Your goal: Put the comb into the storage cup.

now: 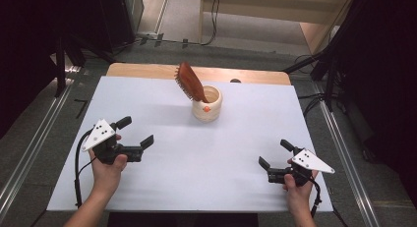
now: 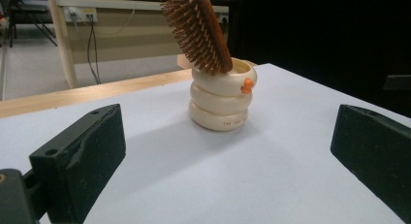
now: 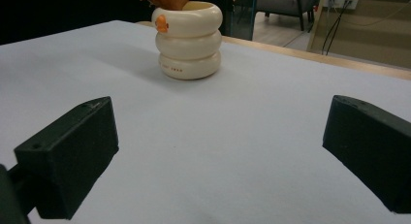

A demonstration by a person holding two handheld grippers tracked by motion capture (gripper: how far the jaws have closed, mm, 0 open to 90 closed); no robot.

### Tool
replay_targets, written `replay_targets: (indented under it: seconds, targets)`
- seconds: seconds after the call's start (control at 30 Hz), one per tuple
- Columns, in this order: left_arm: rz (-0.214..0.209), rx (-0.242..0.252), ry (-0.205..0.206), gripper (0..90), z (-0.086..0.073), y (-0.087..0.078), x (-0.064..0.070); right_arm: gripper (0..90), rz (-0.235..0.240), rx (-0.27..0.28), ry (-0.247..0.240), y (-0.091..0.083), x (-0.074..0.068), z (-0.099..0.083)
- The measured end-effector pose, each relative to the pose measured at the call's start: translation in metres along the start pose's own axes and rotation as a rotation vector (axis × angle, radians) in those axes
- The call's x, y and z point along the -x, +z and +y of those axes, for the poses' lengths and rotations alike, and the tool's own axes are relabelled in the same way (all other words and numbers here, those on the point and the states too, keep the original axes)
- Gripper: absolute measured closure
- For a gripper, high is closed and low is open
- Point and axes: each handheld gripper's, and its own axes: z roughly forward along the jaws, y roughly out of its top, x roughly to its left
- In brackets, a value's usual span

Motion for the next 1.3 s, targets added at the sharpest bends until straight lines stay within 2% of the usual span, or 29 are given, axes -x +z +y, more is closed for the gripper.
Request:
replay_targets:
  seconds: [0.27, 0.67, 0.93, 1.17, 1.3]
  targets:
    - [0.023, 0.000, 0.009, 0.0, -0.012, -0.020, -0.002, 0.0, 0.000, 0.000, 0.003, 0.001, -0.001, 0.000]
    - [0.079, -0.015, 0.023, 0.0, -0.034, -0.054, -0.015, 0.0, -0.002, -0.001, 0.006, 0.001, -0.001, 0.000]
    - [0.098, -0.034, 0.020, 0.0, -0.044, -0.070, -0.023, 0.0, -0.003, -0.003, 0.006, 0.002, -0.002, 0.000]
    - [0.113, -0.033, 0.001, 0.0, -0.052, -0.081, -0.029, 0.0, -0.008, -0.006, 0.011, 0.002, -0.001, -0.001]
    - [0.135, -0.050, 0.024, 0.0, -0.059, -0.086, -0.033, 0.0, -0.013, -0.009, 0.014, 0.000, 0.002, -0.003]
